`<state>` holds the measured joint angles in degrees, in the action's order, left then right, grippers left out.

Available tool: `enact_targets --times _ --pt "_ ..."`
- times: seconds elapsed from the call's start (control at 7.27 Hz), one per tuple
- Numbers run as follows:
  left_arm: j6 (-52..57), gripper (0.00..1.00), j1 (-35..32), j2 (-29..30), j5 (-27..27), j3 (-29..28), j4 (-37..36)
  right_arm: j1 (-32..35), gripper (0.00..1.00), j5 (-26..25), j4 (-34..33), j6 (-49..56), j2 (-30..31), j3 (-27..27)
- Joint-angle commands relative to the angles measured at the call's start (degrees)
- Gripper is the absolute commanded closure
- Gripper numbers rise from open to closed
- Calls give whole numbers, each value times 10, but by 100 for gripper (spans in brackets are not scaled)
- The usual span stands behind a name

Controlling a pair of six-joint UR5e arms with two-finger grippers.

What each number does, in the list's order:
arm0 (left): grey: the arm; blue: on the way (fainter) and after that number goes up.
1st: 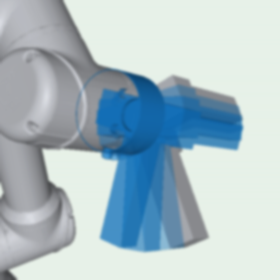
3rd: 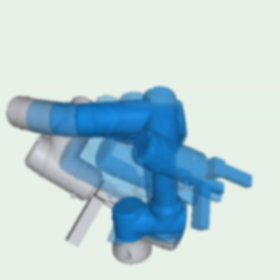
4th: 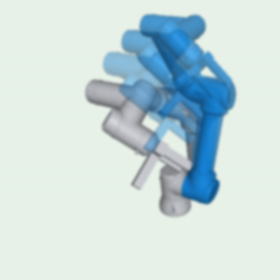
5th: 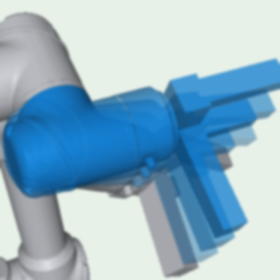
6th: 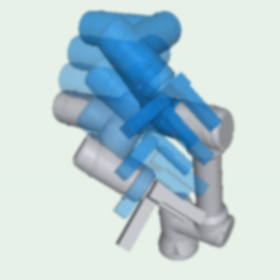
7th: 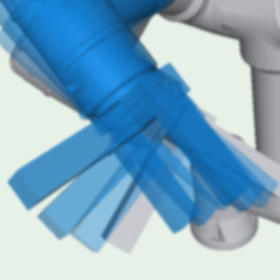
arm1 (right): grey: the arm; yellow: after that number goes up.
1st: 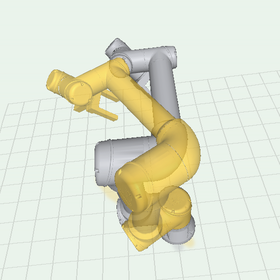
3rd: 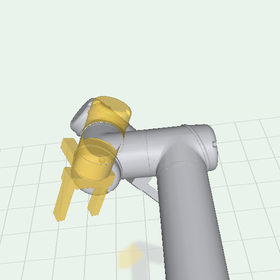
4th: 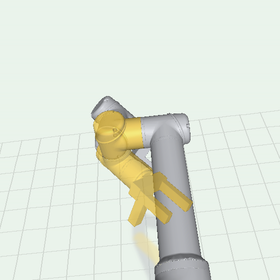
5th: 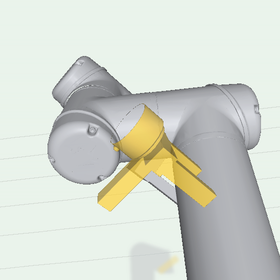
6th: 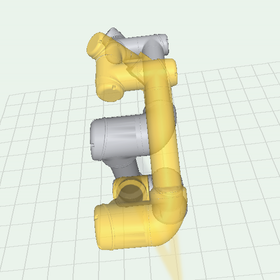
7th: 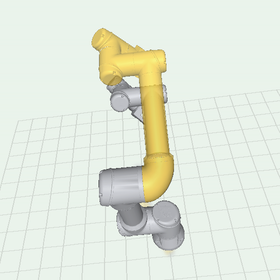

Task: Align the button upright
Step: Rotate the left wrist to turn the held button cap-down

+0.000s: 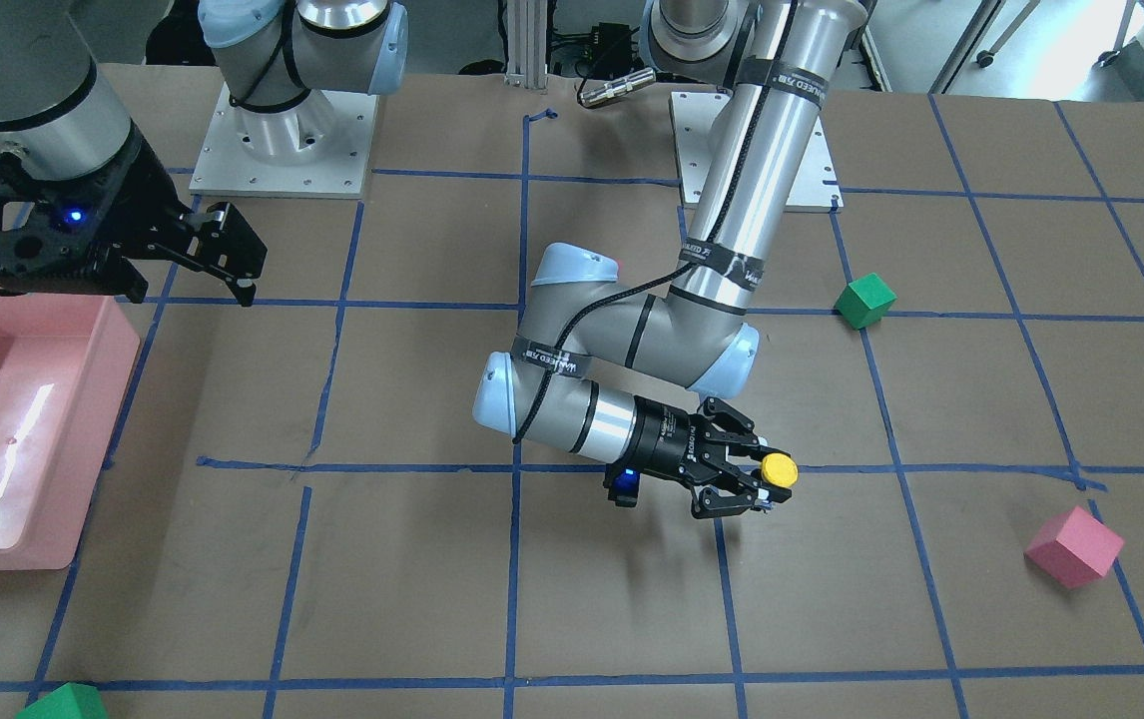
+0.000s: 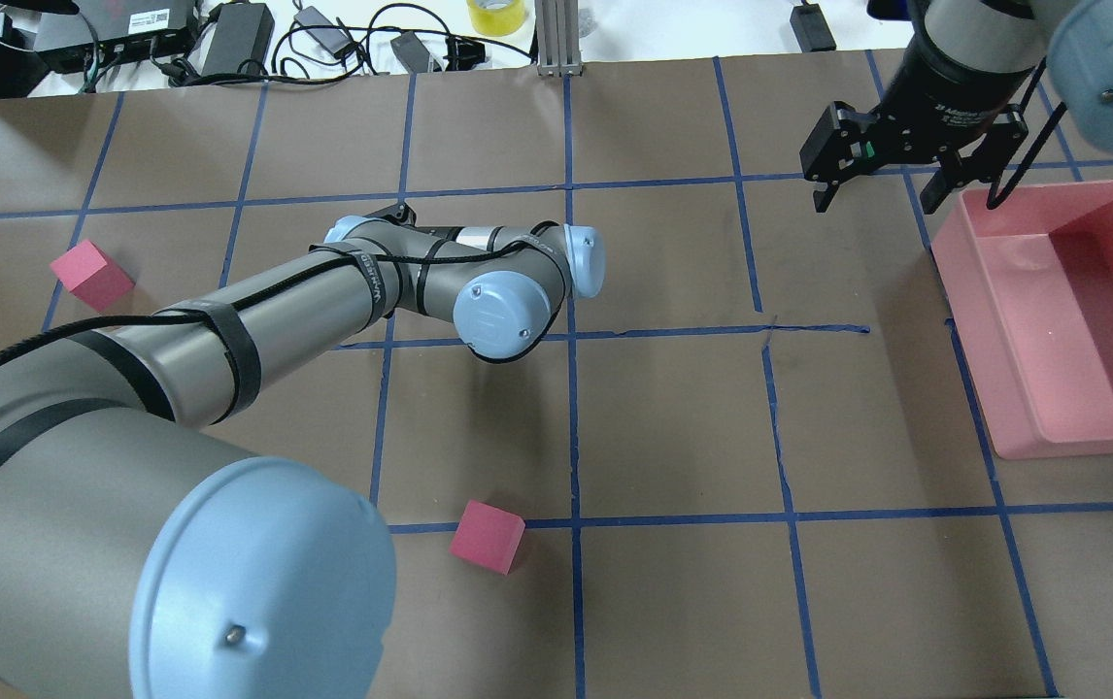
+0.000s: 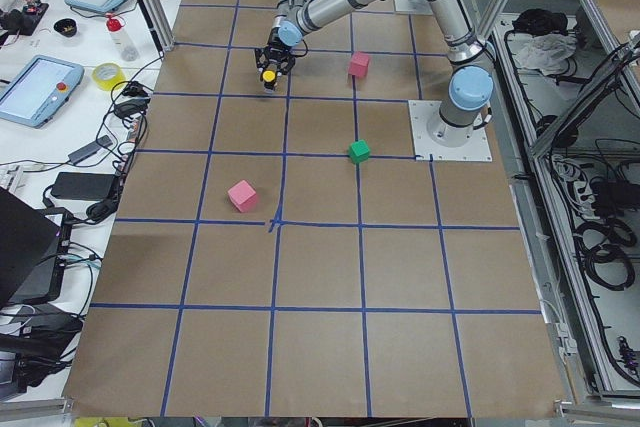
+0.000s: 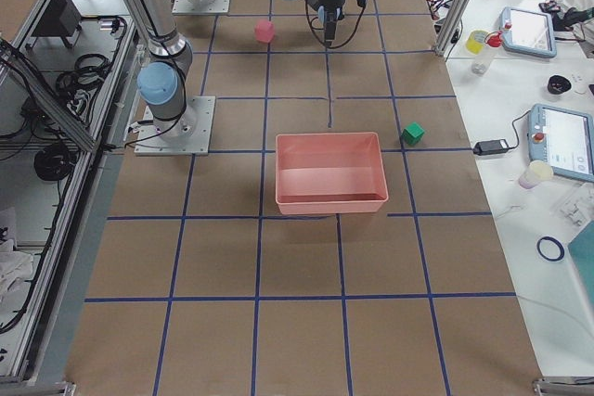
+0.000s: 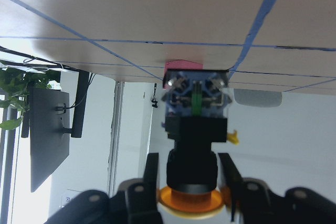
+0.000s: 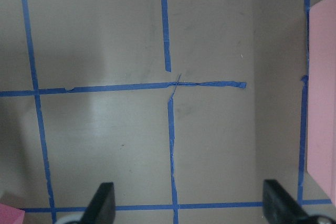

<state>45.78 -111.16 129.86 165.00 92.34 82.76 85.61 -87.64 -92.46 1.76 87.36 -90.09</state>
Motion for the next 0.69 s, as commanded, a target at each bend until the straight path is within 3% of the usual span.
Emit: enact_targets --times 0.0,0.55 --pt "0 100 1 14 7 5 -7 0 0 0 0 0 0 0" --pt "-2 100 0 35 -3 3 -20 -1 0 -1 1 0 0 1"
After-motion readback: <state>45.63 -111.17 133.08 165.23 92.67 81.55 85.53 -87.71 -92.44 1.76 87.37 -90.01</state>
